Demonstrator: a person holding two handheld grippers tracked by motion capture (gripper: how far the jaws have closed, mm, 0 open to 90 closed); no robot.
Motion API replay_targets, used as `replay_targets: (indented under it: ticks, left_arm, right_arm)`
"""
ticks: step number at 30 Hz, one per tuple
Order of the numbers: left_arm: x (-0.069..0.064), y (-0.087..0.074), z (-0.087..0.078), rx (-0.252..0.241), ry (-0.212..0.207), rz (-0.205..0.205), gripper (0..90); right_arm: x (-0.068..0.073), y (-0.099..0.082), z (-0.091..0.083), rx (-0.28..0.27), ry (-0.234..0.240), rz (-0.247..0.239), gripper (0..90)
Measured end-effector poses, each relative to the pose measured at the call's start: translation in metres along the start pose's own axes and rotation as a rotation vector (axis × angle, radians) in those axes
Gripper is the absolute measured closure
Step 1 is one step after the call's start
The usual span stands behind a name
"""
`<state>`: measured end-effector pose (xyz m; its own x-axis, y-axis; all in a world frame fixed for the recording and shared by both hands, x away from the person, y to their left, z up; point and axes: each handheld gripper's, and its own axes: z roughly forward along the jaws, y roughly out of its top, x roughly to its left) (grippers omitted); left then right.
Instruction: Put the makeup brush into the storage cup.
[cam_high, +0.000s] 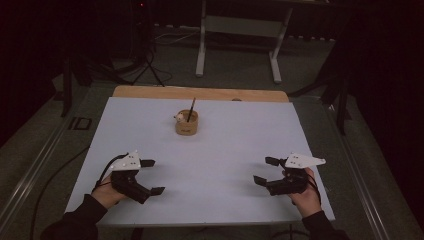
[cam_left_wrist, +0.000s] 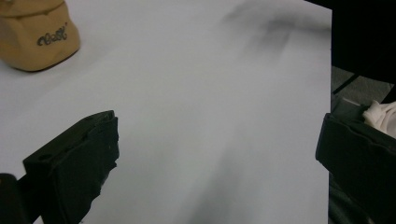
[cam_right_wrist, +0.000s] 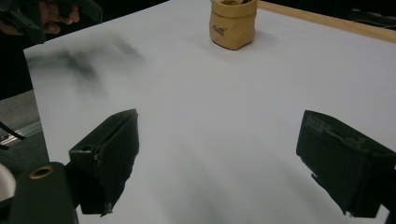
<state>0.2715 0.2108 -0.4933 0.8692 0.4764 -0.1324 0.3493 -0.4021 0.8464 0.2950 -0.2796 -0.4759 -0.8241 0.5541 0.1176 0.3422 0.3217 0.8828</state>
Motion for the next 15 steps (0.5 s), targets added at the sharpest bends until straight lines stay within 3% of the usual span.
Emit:
replay_targets:
  ticks: [15]
  left_arm:
    - [0.005,-0.026,0.000,0.020,0.018,-0.022,0.3]
  right_arm:
    - [-0.005,-0.006,0.002,0.003,0.004,0.014,13.8]
